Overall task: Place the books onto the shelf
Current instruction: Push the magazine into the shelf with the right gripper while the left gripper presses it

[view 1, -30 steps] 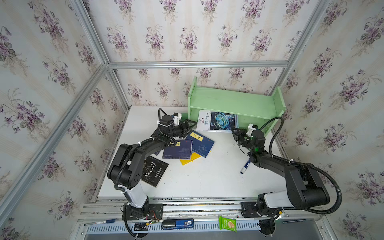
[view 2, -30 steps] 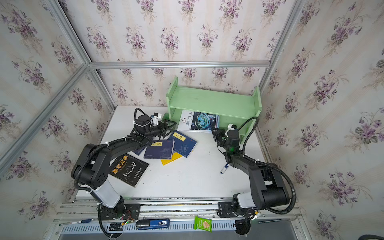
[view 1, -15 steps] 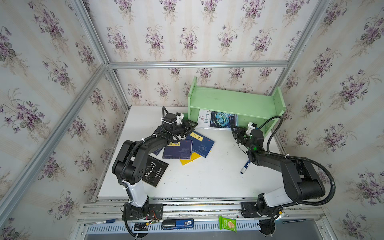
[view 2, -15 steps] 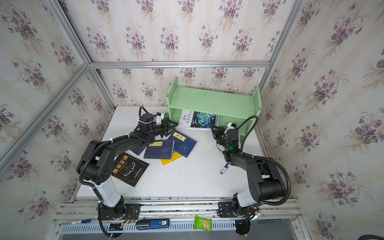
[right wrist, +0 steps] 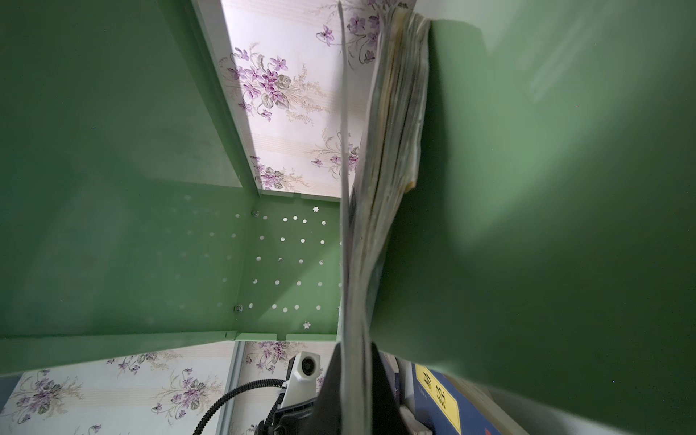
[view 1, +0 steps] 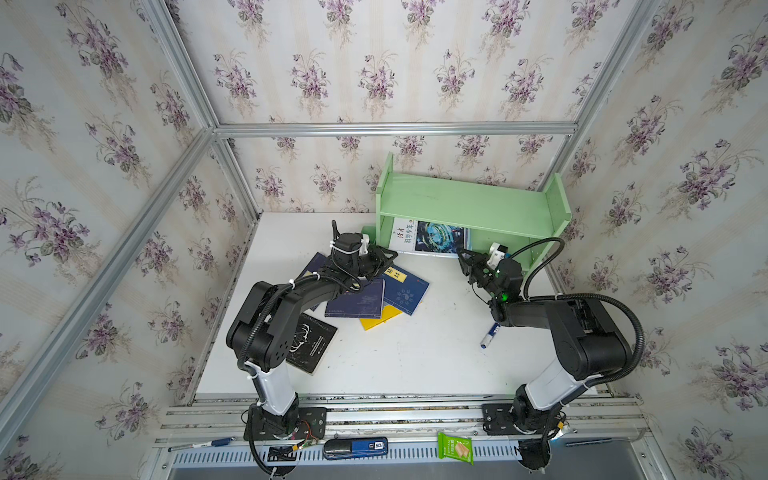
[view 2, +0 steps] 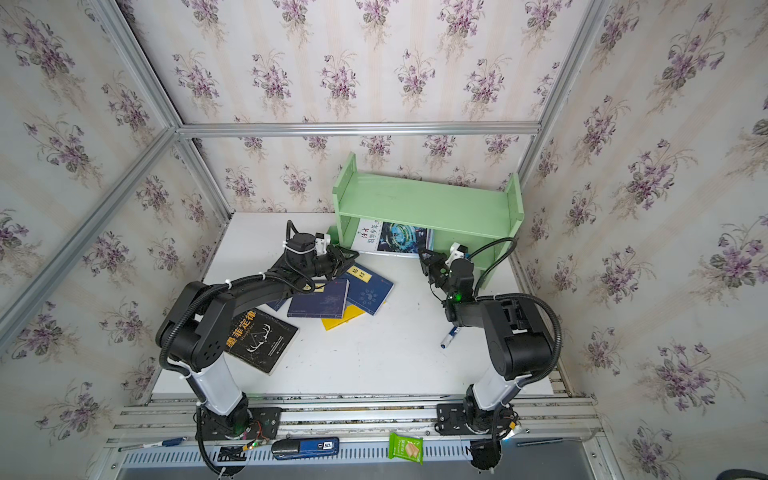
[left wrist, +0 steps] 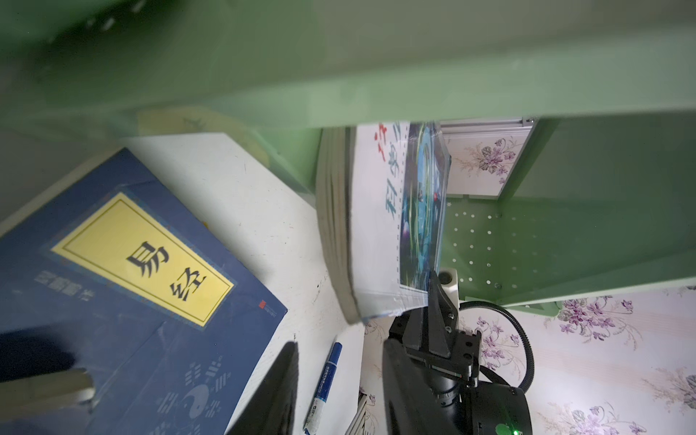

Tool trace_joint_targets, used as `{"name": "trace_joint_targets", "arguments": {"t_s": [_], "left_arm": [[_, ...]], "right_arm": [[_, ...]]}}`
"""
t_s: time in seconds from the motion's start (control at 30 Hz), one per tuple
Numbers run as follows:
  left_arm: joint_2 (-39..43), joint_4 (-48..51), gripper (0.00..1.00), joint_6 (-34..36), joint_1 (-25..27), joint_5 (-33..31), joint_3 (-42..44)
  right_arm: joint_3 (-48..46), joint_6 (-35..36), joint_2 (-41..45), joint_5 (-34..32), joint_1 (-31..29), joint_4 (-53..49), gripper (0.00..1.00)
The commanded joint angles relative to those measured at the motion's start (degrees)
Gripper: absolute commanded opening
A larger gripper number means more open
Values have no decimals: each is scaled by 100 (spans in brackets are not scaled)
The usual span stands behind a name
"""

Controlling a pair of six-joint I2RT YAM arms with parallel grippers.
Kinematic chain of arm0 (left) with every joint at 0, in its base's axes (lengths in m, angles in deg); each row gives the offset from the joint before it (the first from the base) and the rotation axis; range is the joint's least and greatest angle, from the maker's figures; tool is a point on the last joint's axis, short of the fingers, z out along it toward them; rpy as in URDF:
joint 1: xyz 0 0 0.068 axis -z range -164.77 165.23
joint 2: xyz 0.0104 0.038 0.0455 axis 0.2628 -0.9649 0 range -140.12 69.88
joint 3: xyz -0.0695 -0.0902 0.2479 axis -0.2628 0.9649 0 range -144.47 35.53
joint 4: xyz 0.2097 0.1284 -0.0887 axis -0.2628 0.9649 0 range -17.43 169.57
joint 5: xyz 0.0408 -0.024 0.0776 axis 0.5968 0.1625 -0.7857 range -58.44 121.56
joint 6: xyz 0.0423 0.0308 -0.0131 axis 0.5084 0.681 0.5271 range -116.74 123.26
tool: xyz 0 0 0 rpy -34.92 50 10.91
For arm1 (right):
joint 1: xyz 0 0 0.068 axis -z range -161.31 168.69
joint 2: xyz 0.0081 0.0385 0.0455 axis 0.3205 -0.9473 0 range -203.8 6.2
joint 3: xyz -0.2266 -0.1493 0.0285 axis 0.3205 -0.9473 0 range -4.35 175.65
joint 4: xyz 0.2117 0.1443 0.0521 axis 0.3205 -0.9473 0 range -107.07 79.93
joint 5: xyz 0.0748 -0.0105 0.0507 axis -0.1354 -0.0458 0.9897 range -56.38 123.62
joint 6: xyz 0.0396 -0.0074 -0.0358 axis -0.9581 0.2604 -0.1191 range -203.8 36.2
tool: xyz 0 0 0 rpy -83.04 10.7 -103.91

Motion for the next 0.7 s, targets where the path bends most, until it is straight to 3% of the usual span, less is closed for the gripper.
{"name": "trace_joint_targets", "arguments": {"t_s": [0.0, 0.2, 0.4, 0.67], "left_arm": [[57, -42, 36, -253, 28, -313, 86], [78, -23, 36, -395, 129, -701, 50], [79, -33, 44, -385, 187, -840, -122], [-130, -435, 45, -566, 187, -906, -113]], "right_arm": [[11, -251, -262, 306, 0, 1023, 1], [0, -625, -837, 492, 12, 1795, 1], [-141, -171, -489, 453, 76, 1380, 1], [-306, 80, -182, 340, 77, 1027, 2]]}}
